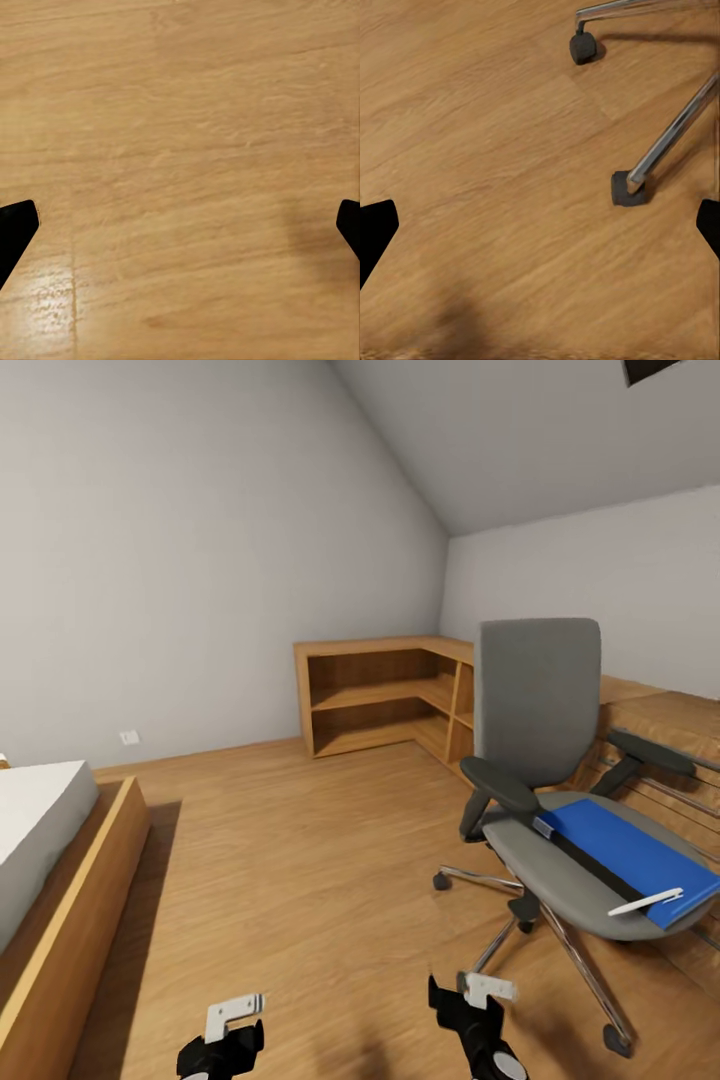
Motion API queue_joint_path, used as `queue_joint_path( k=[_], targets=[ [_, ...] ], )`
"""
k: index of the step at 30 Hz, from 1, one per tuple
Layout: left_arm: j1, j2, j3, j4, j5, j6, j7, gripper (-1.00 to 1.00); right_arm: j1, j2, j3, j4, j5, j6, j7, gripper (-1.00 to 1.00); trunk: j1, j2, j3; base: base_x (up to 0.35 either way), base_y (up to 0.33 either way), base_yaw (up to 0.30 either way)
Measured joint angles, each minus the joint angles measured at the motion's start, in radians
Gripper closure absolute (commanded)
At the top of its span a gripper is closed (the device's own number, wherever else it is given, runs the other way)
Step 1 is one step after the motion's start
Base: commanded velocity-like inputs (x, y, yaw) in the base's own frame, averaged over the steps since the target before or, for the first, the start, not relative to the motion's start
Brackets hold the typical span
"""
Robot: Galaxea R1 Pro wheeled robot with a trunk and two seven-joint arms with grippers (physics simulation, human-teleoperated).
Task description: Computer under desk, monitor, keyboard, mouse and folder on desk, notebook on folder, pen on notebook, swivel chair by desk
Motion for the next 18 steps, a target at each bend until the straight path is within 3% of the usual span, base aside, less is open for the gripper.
queue_joint_path(
  k=[8,15,16,18],
  targets=[
    [0.0,0.001,0.003,0.071,0.004,-0.137,-0.01,-1.0,0.039,0.005,0.03,0.089,0.032,-0.004,0.007,-1.0,-0.031,0.056,0.025,0.0,0.0,0.0],
    [0.0,0.0,0.004,0.129,0.004,-0.169,-0.009,-1.0,0.042,0.008,0.041,0.165,0.031,-0.068,0.009,-1.0,-0.057,0.105,0.047,-0.003,0.0,0.0],
    [0.0,0.001,0.004,0.158,0.005,-0.172,-0.01,-1.0,0.043,0.019,0.047,0.244,0.034,-0.093,0.01,-1.0,-0.061,0.112,0.05,-0.037,0.0,0.0],
    [0.0,0.001,0.004,0.161,0.004,-0.173,-0.009,-1.0,0.043,0.026,0.048,0.271,0.037,-0.101,0.01,-1.0,-0.069,0.126,0.056,-0.124,0.0,0.0]
  ],
)
